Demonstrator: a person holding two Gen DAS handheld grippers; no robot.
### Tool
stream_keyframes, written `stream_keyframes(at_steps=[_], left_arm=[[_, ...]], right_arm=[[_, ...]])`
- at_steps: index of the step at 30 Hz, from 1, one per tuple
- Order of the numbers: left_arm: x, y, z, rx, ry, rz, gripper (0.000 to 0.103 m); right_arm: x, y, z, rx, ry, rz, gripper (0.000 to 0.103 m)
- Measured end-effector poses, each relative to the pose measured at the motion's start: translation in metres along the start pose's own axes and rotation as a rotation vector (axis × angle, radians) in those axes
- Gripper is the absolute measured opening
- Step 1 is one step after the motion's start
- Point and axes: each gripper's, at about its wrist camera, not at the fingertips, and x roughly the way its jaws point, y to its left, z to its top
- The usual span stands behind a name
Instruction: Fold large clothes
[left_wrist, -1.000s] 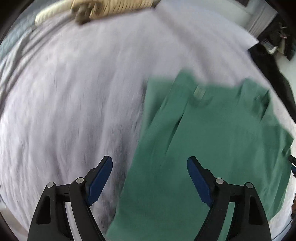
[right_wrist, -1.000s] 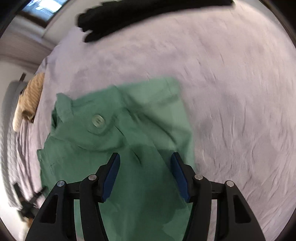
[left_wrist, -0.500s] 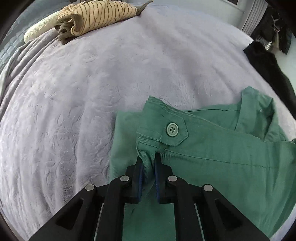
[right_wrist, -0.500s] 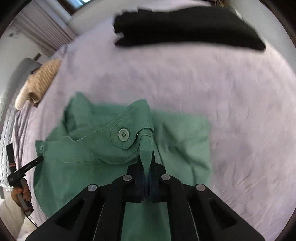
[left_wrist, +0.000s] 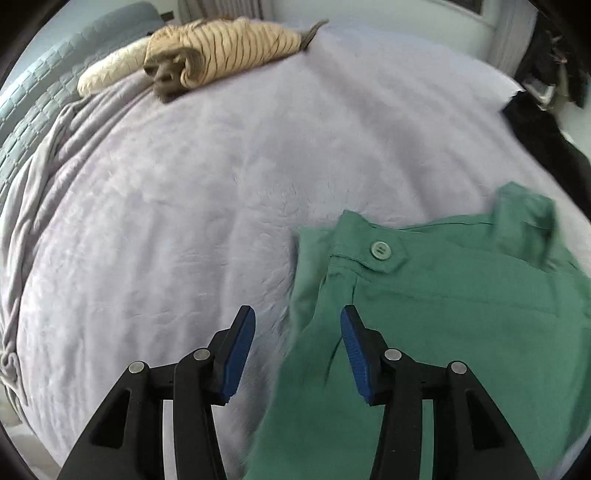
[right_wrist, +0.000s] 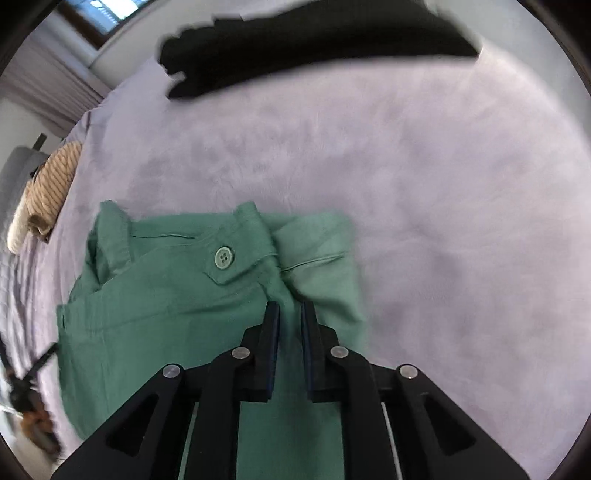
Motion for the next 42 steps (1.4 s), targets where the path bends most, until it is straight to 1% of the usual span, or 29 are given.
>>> stream_keyframes(at_steps=[2, 4, 6, 8, 9, 11, 13, 14, 15, 16, 18, 20, 22, 24, 28, 30, 33, 35, 38, 42], left_arm=[[-0.015, 0.004, -0.010, 0.033, 0.001, -0.023, 0.050], [-0.021, 0.003, -0.023, 0.054, 0.017, -0.044, 0.050], [-0.016, 0.001, -0.040, 0.056, 0.046, -0.060, 0.050], [0.000, 0.002, -0.054, 0.038, 0.090, -0.045, 0.050], [0.011, 0.004, -0.065, 0.021, 0.116, -0.039, 0.050], [0.019, 0.010, -0.079, 0.005, 0.126, -0.021, 0.050], [0.025, 0.021, -0.091, -0.015, 0.119, -0.021, 0.050], [0.027, 0.028, -0.095, -0.032, 0.112, -0.041, 0.053], [0.027, 0.035, -0.099, -0.051, 0.108, -0.059, 0.056], [0.027, 0.040, -0.100, -0.064, 0.108, -0.069, 0.056], [0.024, 0.046, -0.102, -0.070, 0.109, -0.070, 0.056], [0.020, 0.048, -0.104, -0.058, 0.106, -0.046, 0.056], [0.014, 0.052, -0.107, -0.069, 0.113, -0.027, 0.056], [0.004, 0.059, -0.109, -0.095, 0.117, -0.010, 0.056], [-0.012, 0.069, -0.116, -0.095, 0.119, 0.031, 0.056], [-0.015, 0.074, -0.124, -0.098, 0.145, 0.062, 0.056], [-0.004, 0.084, -0.141, -0.126, 0.228, 0.085, 0.056], [-0.002, 0.090, -0.147, -0.145, 0.247, 0.114, 0.056], [-0.018, 0.090, -0.155, -0.173, 0.243, 0.115, 0.056], [-0.044, 0.085, -0.162, -0.148, 0.245, 0.109, 0.056]], right_arm=[[-0.025, 0.010, -0.015, -0.025, -0.030, 0.030, 0.011], [-0.040, 0.023, -0.030, -0.043, -0.030, 0.079, 0.011], [-0.040, 0.043, -0.052, -0.067, 0.013, 0.143, 0.011], [-0.028, 0.056, -0.074, -0.088, 0.075, 0.175, 0.011], [-0.022, 0.059, -0.082, -0.097, 0.091, 0.169, 0.011], [-0.008, 0.058, -0.098, -0.112, 0.119, 0.129, 0.011], [0.007, 0.041, -0.112, -0.086, 0.150, 0.081, 0.011], [0.012, 0.027, -0.119, -0.061, 0.160, 0.065, 0.010], [0.014, 0.018, -0.122, -0.049, 0.159, 0.057, 0.003], [0.014, 0.008, -0.126, -0.037, 0.157, 0.046, 0.000], [0.011, -0.008, -0.130, -0.026, 0.149, 0.036, 0.000], [0.005, -0.012, -0.133, -0.026, 0.148, 0.021, 0.000], [-0.002, -0.016, -0.136, -0.018, 0.143, 0.000, 0.000], [-0.007, -0.019, -0.136, 0.010, 0.143, -0.013, 0.000], [-0.012, -0.030, -0.137, 0.063, 0.151, -0.038, 0.000], [-0.019, -0.038, -0.140, 0.092, 0.162, -0.046, 0.000], [-0.025, -0.038, -0.146, 0.110, 0.182, -0.054, 0.000], [-0.028, -0.037, -0.149, 0.114, 0.196, -0.061, 0.000], [-0.042, -0.041, -0.155, 0.128, 0.209, -0.051, 0.000], [-0.057, -0.040, -0.162, 0.142, 0.227, -0.068, 0.000]])
